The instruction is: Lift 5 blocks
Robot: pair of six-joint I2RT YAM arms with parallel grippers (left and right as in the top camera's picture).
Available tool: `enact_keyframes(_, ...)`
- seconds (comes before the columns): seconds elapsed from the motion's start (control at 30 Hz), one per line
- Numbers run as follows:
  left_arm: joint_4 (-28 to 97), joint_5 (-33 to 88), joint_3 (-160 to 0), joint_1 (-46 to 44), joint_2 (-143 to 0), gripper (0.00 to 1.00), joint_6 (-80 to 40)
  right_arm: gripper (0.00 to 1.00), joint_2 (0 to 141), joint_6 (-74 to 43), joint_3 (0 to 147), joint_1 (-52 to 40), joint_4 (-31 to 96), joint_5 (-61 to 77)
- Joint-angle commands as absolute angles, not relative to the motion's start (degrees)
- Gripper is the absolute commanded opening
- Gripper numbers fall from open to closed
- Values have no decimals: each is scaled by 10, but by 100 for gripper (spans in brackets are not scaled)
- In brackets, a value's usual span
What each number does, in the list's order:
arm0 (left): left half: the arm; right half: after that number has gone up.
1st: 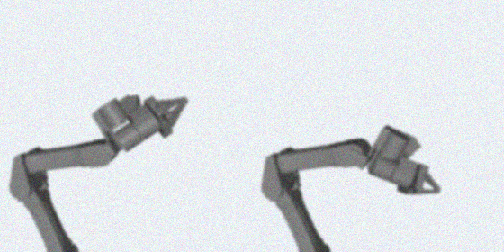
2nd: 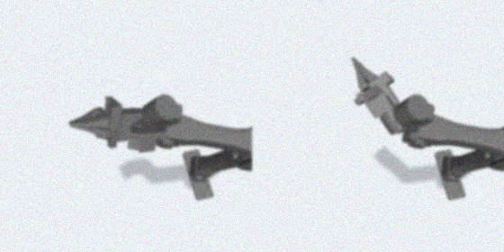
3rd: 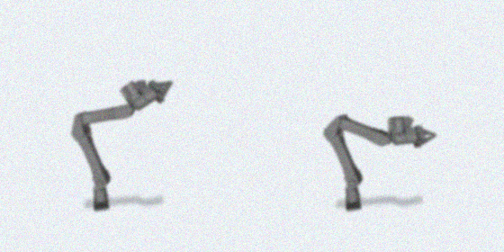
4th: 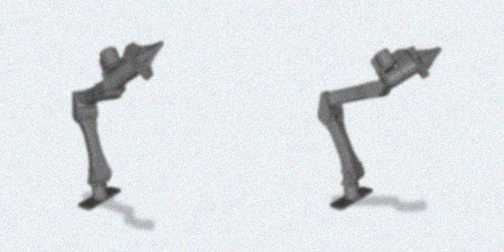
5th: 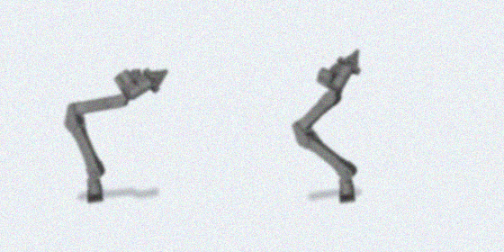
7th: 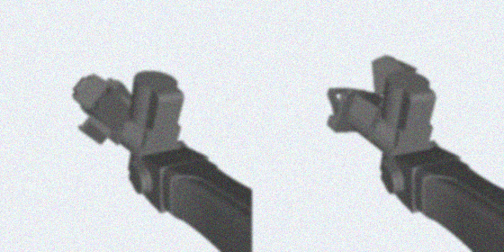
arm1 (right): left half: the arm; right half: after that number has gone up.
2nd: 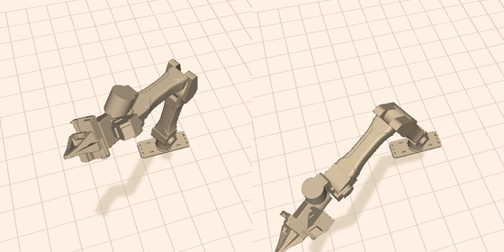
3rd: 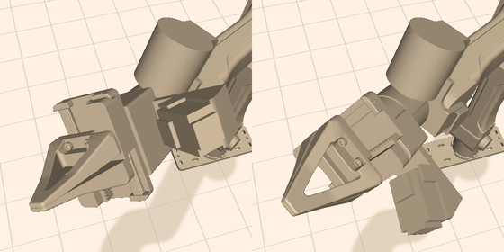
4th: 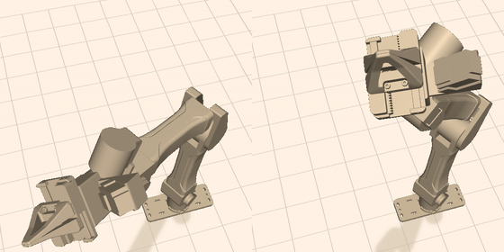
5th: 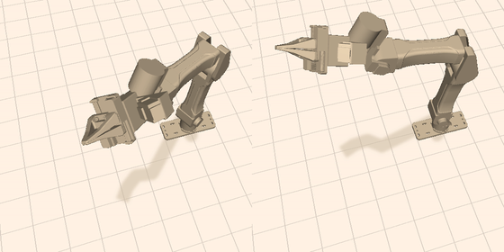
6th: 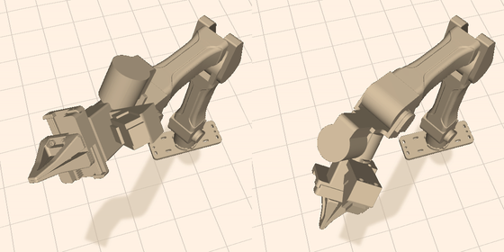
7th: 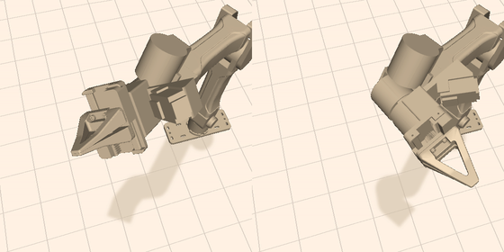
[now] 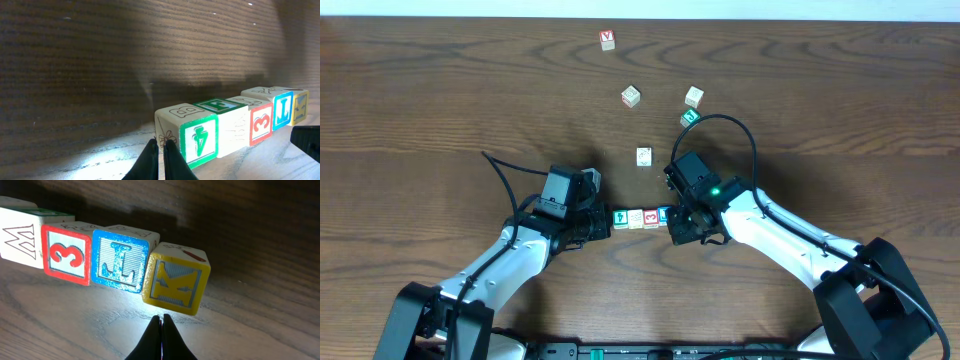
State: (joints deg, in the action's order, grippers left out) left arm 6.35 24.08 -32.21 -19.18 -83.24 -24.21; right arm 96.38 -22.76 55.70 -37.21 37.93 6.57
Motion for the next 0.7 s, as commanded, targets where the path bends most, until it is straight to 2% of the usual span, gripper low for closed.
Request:
enact_keyframes(0.0, 66, 244, -320, -190, -831, 8, -241, 1, 967, -220, 554, -380, 375, 58)
enact_keyframes(0.67, 66, 244, -320, -190, -831, 8, -241, 1, 967, -216, 552, -393, 392, 58)
